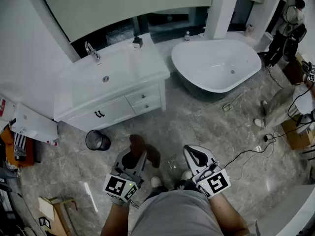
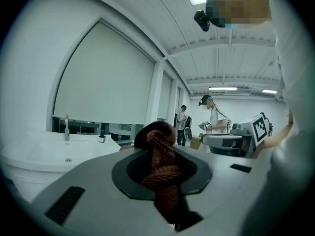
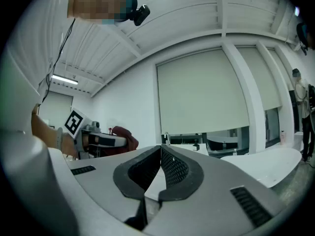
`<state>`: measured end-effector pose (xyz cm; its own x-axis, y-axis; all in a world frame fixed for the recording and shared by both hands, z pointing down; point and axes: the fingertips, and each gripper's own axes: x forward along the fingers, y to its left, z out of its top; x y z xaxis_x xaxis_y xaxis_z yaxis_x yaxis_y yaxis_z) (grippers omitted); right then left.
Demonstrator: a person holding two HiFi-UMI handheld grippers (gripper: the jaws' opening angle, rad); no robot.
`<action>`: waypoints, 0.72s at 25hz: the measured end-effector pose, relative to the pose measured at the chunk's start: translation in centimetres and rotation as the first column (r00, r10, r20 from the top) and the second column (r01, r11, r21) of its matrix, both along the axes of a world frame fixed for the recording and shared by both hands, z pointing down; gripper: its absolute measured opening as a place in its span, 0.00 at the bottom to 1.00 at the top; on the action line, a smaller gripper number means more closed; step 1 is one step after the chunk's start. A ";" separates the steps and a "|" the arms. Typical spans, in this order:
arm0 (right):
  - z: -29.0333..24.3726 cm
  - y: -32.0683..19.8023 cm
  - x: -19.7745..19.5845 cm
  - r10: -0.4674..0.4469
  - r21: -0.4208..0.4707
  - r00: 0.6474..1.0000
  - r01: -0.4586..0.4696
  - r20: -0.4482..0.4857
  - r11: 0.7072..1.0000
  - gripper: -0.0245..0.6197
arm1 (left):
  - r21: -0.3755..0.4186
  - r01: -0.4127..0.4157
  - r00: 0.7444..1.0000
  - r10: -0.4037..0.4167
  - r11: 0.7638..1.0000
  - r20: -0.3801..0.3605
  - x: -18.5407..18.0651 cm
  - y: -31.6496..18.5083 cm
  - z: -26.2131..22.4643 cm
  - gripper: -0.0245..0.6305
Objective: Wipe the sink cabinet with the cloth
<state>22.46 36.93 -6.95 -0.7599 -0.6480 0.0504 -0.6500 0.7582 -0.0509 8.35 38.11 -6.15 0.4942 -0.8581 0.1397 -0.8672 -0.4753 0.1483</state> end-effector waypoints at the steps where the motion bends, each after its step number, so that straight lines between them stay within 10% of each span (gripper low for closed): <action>1: 0.1 -0.2 0.3 0.005 -0.003 1.000 -0.005 0.003 1.000 0.08 | -0.001 -0.001 1.000 0.001 1.000 0.001 0.2 -0.2 0.0 0.14; 18: 2.4 -3.0 6.4 -0.072 -0.095 0.996 0.077 0.054 0.993 0.08 | -0.061 0.073 0.995 -0.068 0.995 0.070 5.4 -1.8 2.1 0.14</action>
<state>28.88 33.96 -4.55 -0.8090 -0.5835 0.0702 -0.5866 0.7944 -0.1576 13.77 36.34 -4.05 0.4204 -0.8787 0.2263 -0.9073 -0.4041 0.1164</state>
